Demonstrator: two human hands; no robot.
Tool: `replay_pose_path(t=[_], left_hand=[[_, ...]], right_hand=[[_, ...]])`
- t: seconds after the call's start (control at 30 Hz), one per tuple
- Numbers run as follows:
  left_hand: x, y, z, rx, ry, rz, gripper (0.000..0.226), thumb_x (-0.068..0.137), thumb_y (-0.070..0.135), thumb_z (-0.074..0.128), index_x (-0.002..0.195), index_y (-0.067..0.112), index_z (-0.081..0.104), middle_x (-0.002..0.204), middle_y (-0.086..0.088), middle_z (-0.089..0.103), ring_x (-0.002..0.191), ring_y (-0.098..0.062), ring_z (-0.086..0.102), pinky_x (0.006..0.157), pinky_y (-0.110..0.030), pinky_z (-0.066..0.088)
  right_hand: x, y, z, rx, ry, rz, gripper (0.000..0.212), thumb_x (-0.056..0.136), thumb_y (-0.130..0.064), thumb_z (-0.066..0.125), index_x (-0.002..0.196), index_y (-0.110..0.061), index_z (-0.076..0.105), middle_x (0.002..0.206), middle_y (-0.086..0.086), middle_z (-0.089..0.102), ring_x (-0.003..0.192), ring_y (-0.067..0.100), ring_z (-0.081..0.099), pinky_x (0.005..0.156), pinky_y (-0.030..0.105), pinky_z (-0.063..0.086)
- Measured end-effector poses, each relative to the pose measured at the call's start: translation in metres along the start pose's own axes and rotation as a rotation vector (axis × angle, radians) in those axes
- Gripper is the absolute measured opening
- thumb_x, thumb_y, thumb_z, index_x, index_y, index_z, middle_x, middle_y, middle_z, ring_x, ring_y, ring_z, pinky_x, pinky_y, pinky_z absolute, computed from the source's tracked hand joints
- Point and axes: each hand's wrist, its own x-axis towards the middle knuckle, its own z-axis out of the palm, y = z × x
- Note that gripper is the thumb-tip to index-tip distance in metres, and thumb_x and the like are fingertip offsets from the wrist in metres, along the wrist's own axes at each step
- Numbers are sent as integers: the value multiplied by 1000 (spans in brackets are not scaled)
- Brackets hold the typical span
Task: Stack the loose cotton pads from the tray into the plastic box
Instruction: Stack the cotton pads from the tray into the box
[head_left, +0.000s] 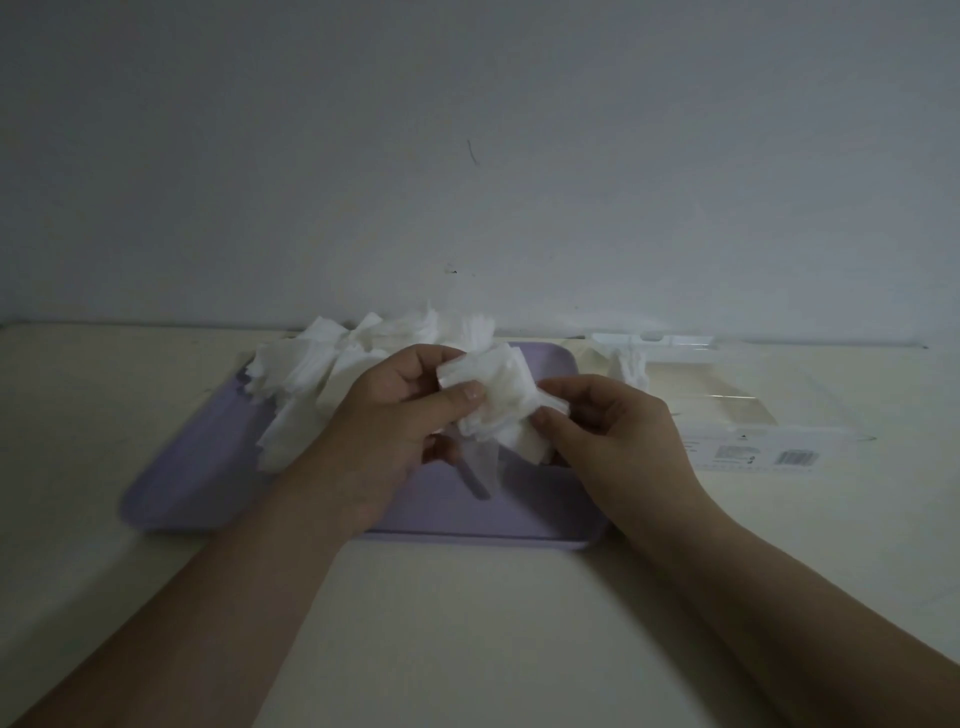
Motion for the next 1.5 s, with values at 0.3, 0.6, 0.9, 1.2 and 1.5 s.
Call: replay_pose_path(t=[0.3,0.6,0.9,1.2,1.5], left_hand=[[-4,0,5,172,-54,65,23,84,2,80,102,15,73,97,-8,78,84,-25,68,67,-31,55],[-7,-1,6,306,-29,124,21,83,-1,80,93,17,77,103,-20,76,104,-45,68,97,-53,55],[-6,-3,7,445,16,218,23,82,1,81,92,22,79,92,-8,78,88,-28,73,79,-35,59],[-7,-3,14,606,230,464,21,76,5,87,78,21,74,79,10,72,63,-6,62,57,-18,48],[0,9,-1,213,271,270,28,81,4,82,79,29,71,74,2,74,68,-14,66,66,-30,53]], right_hand=[[-4,-4,0,152,-90,-52,24,97,-3,66,115,-16,75,96,1,82,90,19,79,82,40,65],[-4,-6,-2,184,-107,-79,29,98,-1,64,101,-25,79,88,2,81,78,18,77,76,38,65],[-4,-12,-3,381,-195,1,36,99,4,56,98,-22,82,86,2,79,78,17,72,71,39,60],[0,-7,-1,480,-200,-36,31,86,11,69,107,-11,76,95,11,81,86,19,75,80,38,64],[3,0,2,400,-62,-3,35,93,8,67,116,-18,72,98,33,72,86,25,69,83,44,63]])
